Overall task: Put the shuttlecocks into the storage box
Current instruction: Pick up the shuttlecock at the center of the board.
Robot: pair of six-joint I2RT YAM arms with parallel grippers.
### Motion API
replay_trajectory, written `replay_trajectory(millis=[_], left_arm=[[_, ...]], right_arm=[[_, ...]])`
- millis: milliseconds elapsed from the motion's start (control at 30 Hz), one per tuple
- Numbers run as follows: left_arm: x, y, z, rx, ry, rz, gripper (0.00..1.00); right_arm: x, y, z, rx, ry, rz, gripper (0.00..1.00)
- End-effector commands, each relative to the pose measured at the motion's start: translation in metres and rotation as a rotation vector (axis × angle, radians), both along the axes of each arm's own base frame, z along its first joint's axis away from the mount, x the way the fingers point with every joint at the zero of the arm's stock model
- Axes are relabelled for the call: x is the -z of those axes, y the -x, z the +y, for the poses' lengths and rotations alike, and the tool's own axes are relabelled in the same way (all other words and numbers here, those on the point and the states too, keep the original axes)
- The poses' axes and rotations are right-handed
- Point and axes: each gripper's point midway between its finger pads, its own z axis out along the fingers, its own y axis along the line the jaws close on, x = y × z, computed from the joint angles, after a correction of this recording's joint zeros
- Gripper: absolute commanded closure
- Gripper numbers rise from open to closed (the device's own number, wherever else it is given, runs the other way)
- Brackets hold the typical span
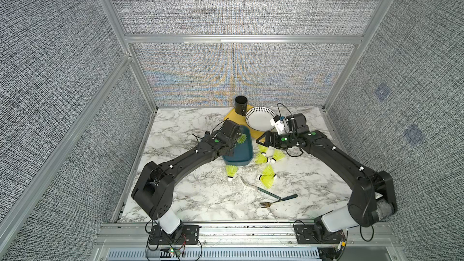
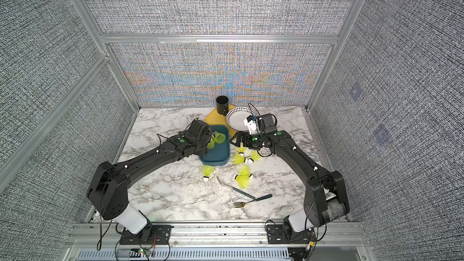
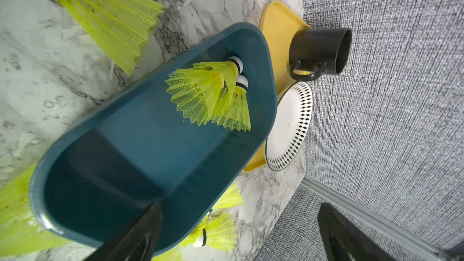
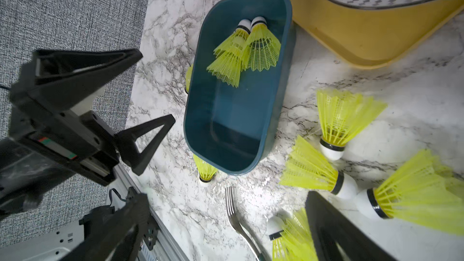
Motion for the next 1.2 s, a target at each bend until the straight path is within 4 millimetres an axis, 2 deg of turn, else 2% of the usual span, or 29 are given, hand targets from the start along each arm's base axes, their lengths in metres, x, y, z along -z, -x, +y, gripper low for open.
replay_trajectory(millis=[0,100,167,400,467,500,567,633,800,1067,1167], left_arm=[[-0.001,0.018,-0.011,0.282,-0.095,0.003,0.0],[-0.002,0.036,-0.015,0.497,-0.167,0.029,0.0],[-0.001,0.05,-0.011,0.581,-0.207,0.046,0.0],[-0.015,0.084,-0.018,0.904,-0.228,-0.071,0.01],[-0.013,0.096,-0.021,0.996,-0.214,-0.089,0.02],[-0.01,0.104,-0.024,1.052,-0.194,-0.095,0.03],[-0.002,0.12,-0.026,1.15,-0.178,-0.095,0.08],[0.005,0.137,-0.027,1.244,-0.183,-0.094,0.1],[0.019,0.171,-0.023,1.386,-0.195,-0.086,0.12],[0.026,0.2,-0.02,1.473,-0.159,-0.101,0.14],[0.026,0.206,-0.022,1.49,-0.138,-0.128,0.14]], right_arm=[[0.01,0.018,-0.011,0.019,0.057,0.041,0.02],[0.016,0.039,-0.02,0.046,0.058,0.081,0.04],[0.019,0.052,-0.025,0.065,0.048,0.102,0.04],[0.035,0.085,-0.037,0.171,-0.005,0.201,0.09],[0.041,0.092,-0.038,0.21,-0.029,0.25,0.11],[0.052,0.1,-0.039,0.234,-0.035,0.291,0.13],[0.062,0.109,-0.039,0.282,-0.068,0.346,0.16],[0.07,0.116,-0.037,0.321,-0.1,0.388,0.2],[0.085,0.125,-0.03,0.41,-0.192,0.437,0.35],[0.103,0.122,-0.03,0.504,-0.252,0.458,0.59],[0.108,0.119,-0.03,0.526,-0.269,0.464,0.63]])
